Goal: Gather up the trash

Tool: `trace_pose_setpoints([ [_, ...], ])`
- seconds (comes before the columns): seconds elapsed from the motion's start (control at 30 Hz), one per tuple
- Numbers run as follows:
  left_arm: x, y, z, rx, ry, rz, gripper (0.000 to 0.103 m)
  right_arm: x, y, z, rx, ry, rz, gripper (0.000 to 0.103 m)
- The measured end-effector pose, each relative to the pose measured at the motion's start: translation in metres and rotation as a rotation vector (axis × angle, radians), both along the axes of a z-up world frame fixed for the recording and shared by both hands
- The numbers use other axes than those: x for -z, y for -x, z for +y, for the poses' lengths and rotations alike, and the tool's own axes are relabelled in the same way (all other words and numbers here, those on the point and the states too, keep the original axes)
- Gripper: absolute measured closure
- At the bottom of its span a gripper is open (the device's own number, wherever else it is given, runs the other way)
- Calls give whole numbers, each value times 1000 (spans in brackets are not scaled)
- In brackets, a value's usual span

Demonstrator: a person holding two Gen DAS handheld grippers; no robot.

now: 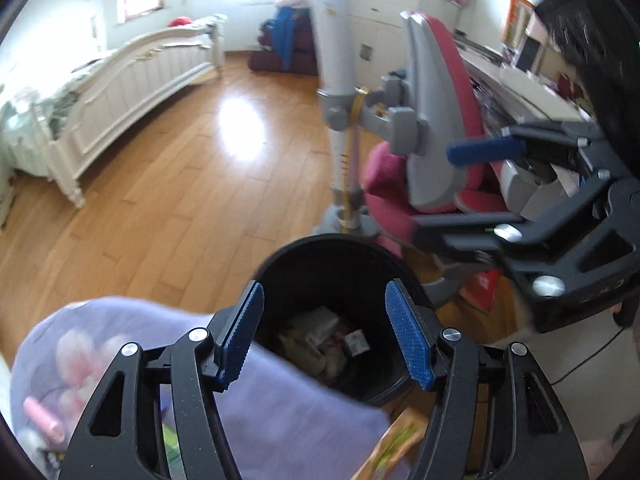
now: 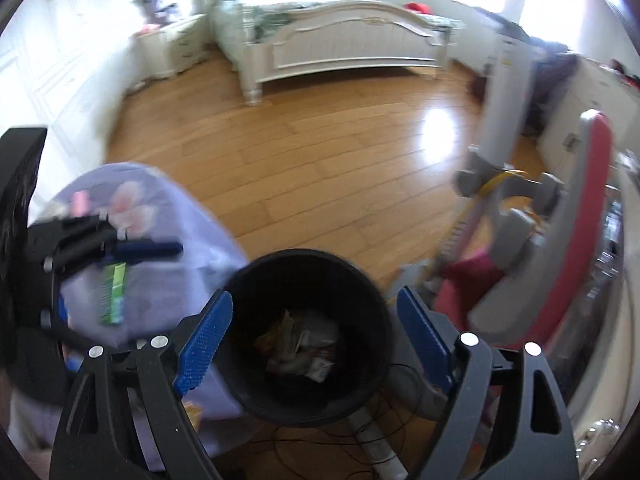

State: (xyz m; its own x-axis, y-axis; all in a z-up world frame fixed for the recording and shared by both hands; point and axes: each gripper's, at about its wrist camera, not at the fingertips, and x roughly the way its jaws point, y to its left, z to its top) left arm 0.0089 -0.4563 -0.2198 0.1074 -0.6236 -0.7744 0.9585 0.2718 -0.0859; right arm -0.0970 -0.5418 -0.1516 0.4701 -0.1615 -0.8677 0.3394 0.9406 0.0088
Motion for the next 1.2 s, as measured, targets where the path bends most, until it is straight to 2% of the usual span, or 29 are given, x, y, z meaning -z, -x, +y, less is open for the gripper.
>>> trace_pose_setpoints([
  [0.07,-10,-13,36,-47,14,-20,39,6,-4,26,-140,3,34,19],
  [0.1,-14,-19,53,-71,16,-32,39,14,-7,52,-254,25,68,19],
  [0.2,-22,-32,110,-142,-3,-74,39,37,-9,110,-490,94,159,19],
  [0.27,-25,-36,148,-183,-16,-89,39,53,-10,140,-608,121,217,20],
  [0.33,-27,-38,185,-222,-21,-97,39,66,-13,156,-661,137,262,20],
  [0.5,-17,-34,267,-329,-37,-70,39,96,-20,167,-695,143,354,21],
  [0.63,13,-24,306,-386,-81,-20,39,111,-22,178,-700,145,396,21],
  [0.8,40,-10,324,-433,-87,1,39,120,-21,179,-666,146,424,21],
  [0.93,50,-8,321,-471,-95,12,39,121,-17,176,-640,116,408,28],
  [1.03,54,-7,319,-491,-94,22,39,121,-9,175,-630,68,394,36],
  [1.1,54,-6,317,-498,-88,28,39,117,-12,174,-625,32,381,54],
  [1.2,56,-4,315,-503,-86,35,39,114,-8,177,-621,13,364,67],
])
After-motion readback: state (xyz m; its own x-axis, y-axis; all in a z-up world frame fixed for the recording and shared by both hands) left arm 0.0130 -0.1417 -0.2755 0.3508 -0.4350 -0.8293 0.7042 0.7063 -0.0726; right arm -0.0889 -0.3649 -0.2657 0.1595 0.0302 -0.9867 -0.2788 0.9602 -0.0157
